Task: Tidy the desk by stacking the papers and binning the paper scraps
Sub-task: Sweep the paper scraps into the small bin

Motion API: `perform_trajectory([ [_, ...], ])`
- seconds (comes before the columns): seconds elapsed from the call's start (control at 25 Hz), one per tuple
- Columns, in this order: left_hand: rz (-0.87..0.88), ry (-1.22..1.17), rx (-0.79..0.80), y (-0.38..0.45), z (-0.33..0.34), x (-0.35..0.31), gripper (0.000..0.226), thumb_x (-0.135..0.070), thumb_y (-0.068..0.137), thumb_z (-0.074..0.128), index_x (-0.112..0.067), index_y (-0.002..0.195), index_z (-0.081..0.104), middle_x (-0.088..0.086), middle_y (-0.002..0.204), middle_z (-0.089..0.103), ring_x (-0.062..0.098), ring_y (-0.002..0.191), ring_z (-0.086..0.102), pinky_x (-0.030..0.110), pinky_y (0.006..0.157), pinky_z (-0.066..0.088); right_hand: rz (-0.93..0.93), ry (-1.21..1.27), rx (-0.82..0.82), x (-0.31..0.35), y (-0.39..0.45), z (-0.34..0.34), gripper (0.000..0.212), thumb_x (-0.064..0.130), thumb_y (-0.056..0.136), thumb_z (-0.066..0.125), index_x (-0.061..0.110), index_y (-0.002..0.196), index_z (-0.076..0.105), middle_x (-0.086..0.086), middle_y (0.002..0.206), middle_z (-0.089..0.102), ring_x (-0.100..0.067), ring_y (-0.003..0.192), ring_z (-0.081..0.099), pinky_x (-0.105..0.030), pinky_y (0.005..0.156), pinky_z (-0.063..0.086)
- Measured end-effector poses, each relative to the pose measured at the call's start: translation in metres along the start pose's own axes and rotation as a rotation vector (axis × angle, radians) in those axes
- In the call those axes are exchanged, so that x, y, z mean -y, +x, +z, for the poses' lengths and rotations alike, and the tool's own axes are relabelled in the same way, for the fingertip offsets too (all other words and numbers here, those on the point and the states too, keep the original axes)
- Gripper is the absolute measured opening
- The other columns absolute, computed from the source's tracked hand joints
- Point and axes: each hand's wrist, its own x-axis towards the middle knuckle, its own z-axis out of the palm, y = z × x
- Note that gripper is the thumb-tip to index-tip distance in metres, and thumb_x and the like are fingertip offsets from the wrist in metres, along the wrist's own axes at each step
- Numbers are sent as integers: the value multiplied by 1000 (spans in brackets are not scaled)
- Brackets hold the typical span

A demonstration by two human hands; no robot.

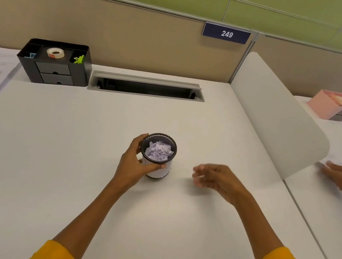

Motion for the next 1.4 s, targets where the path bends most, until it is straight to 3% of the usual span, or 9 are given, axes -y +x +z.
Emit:
perform_trajectory([
  [0.12, -11, -45, -58, 7, -4, -5, 87, -21, 53, 89, -29, 128, 45, -14, 121, 57, 5, 112, 53, 35, 88, 53, 208, -3, 159, -24, -1, -2, 50, 37, 93, 52, -9, 110, 62, -31, 105, 66, -39, 96, 67, -40, 77, 58],
  [0.36, -26, -36, -123, 8, -6, -3, 88, -27, 50, 88, -30, 127, 45, -11, 122, 58, 7, 114, 54, 36, 89, 52, 17, 358, -32, -14, 41, 11, 67, 50, 81, 55, -3, 123, 53, -26, 117, 63, -34, 104, 66, -39, 91, 54],
  [0.56, -16, -37, -178, 7, -7, -3, 88, -29, 50, 86, -30, 127, 45, -10, 124, 56, 7, 115, 53, 36, 89, 52, 81, 404, 144, -28, 49, 58, 69, 55, 84, 48, -2, 122, 53, -28, 117, 61, -37, 103, 65, -44, 94, 52],
  [0.72, -17, -18, -170, 7, -8, -2, 90, -31, 49, 87, -31, 128, 44, -10, 124, 56, 7, 115, 53, 36, 90, 52, 5, 509, 12, -17, 63, 59, 98, 67, 59, 70, 1, 128, 47, -25, 122, 60, -32, 112, 62, -37, 95, 52],
  [0.88, -26, -27, -145, 2, -1, 0, 90, -28, 49, 88, -28, 128, 45, -12, 123, 57, 6, 114, 54, 35, 90, 51, -81, 520, -187, -4, 67, 39, 60, 45, 91, 51, -2, 127, 48, -24, 125, 57, -31, 116, 59, -36, 99, 48],
  [1.04, -35, -26, -109, 0, 8, 6, 89, -16, 54, 90, -27, 129, 45, -12, 122, 58, 6, 114, 53, 28, 89, 49, -318, -99, -468, -15, 36, 4, 20, 24, 94, 56, 13, 108, 66, -8, 110, 68, -21, 104, 65, -38, 99, 48],
  [1.16, -36, -31, -96, 0, 13, 7, 88, -15, 55, 89, -27, 130, 44, -12, 123, 57, 5, 114, 53, 26, 89, 48, -259, -869, -464, -48, 21, -3, 70, 53, 94, 40, 8, 147, 27, -7, 154, 27, -21, 143, 23, -29, 118, 14],
  [1.24, -30, -28, -87, 1, 16, 5, 88, -14, 56, 89, -26, 130, 44, -13, 123, 57, 4, 113, 53, 26, 89, 48, -185, -1199, -385, -66, 22, 7, 108, 82, 76, 4, 3, 149, -2, -10, 159, -8, -22, 147, -9, -32, 117, -7],
  [1.4, -30, -28, -91, 1, 18, 5, 87, -14, 56, 89, -26, 130, 44, -13, 122, 57, 4, 113, 53, 25, 88, 49, -148, -1342, -346, -62, 41, 35, 134, 89, 52, -24, -2, 148, -4, -19, 156, -15, -28, 146, -16, -38, 117, -10],
])
